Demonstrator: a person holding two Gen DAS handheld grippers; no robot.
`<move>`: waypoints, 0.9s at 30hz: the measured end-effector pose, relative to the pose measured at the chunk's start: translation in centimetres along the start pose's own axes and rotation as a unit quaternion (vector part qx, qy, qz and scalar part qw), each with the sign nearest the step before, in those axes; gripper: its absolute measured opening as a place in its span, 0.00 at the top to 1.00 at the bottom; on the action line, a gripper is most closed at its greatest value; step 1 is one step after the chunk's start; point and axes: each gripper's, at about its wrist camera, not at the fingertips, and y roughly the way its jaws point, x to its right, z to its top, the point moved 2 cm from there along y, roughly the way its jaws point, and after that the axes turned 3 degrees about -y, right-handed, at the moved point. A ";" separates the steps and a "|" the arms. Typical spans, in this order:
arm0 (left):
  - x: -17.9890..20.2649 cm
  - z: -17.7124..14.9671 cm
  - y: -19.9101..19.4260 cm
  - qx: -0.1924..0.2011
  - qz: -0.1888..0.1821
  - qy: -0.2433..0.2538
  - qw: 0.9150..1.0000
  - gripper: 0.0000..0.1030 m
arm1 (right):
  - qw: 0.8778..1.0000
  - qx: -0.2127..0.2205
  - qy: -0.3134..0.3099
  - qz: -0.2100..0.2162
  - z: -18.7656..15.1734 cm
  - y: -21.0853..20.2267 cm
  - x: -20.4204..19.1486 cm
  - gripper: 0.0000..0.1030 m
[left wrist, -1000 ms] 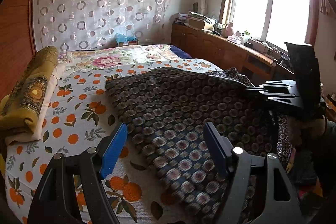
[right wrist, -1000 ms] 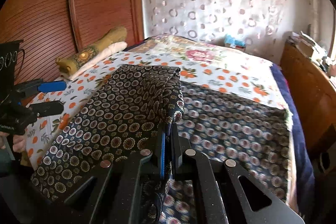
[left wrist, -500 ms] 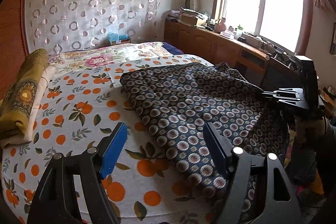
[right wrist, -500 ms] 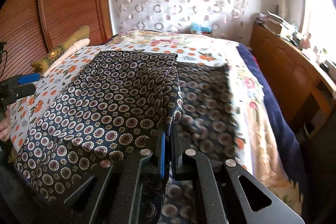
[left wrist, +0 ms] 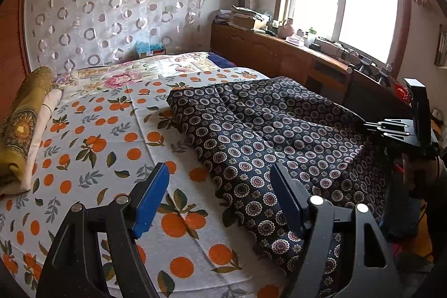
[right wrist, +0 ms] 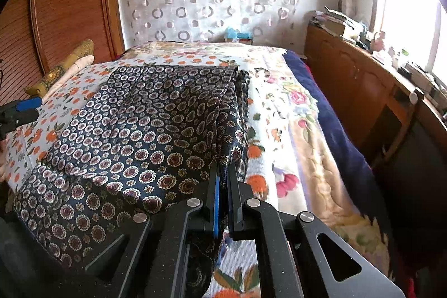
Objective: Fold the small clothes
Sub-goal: 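Fold the held hem end over toward the collar with the right gripper, then open the right gripper and release the folded robe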
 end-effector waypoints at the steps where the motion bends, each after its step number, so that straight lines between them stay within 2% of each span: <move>1: 0.1 0.0 0.1 -0.001 0.000 0.000 1.000 0.27 | 1.000 -0.003 -0.005 -0.004 -0.1 0.1 -0.5 0.96; 5: 0.1 0.0 0.3 -0.002 -0.001 0.000 1.000 0.27 | 1.000 -0.017 -0.018 -0.018 -0.5 0.1 -0.7 0.96; 12: -0.5 0.1 2.0 -0.020 -0.004 -0.001 1.000 0.27 | 1.000 -0.019 -0.001 -0.013 -0.4 -0.4 0.3 0.96; 14: -0.6 0.3 2.4 -0.025 -0.002 0.005 1.000 0.27 | 1.000 -0.016 0.003 -0.016 -0.4 -0.6 0.6 0.89; 15: -0.6 0.5 2.7 -0.026 -0.004 0.010 1.000 0.27 | 0.999 -0.017 0.004 -0.030 -0.3 -0.7 0.6 0.77; 16: -0.5 0.6 2.9 -0.027 -0.005 0.015 1.000 0.32 | 0.999 -0.017 0.005 -0.041 -0.4 -0.3 0.8 0.68; 17: -0.6 0.9 3.3 -0.033 -0.007 0.017 0.999 0.38 | 0.999 -0.015 0.008 -0.045 -0.6 0.0 1.0 0.68; 20: -0.7 1.6 4.5 -0.045 -0.011 0.020 0.999 0.44 | 0.999 -0.014 0.023 -0.026 -0.7 0.4 1.2 0.68; 27: -1.6 2.6 8.5 -0.092 -0.016 0.001 0.996 0.46 | 0.999 -0.027 0.023 -0.006 -1.4 1.7 1.0 0.55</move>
